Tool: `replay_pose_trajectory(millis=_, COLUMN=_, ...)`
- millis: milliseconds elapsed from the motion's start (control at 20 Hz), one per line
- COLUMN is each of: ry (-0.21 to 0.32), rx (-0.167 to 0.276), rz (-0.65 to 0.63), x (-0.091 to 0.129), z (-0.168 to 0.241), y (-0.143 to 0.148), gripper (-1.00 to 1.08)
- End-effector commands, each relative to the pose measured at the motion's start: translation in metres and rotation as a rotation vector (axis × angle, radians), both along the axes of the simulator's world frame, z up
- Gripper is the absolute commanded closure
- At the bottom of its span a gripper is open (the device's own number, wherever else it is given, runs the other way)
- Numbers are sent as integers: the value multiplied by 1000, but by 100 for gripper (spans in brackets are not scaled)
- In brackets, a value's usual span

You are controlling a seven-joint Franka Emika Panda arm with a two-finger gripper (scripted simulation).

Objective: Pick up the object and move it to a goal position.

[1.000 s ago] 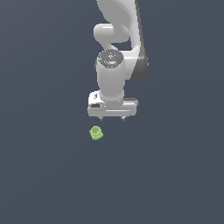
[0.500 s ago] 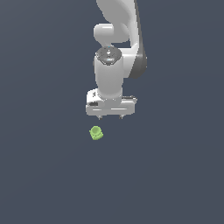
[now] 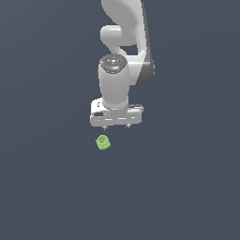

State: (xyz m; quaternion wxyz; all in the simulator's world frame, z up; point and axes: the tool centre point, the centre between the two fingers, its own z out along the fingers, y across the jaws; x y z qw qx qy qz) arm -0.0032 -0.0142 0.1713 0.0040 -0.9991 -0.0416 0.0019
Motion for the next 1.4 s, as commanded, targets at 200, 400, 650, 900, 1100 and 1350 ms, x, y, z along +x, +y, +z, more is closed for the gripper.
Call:
replay_pose_trajectory(millis=200, ry=-1, rx=-3, rz=83, x=2, z=-18, y=-17, gripper=-92)
replay_pose_trajectory(millis=400, ry=-2, rx=-5, rz=158, x=3, z=-34, y=-31, gripper=-92)
replay_pose_trajectory(millis=650, ry=-3, rx=-7, rz=254, x=4, z=-55, y=-50, gripper=-92)
replay_pose_trajectory(millis=900, ry=-4, rx=-7, rz=322, x=3, z=-70, y=-63, gripper=-92)
replay_pose_trajectory(millis=1100, ry=-5, rx=-7, rz=357, x=3, z=-77, y=-69, gripper=-92)
replay_pose_trajectory(millis=1350, ry=-6, rx=-7, rz=376, x=2, z=-82, y=-73, gripper=-92)
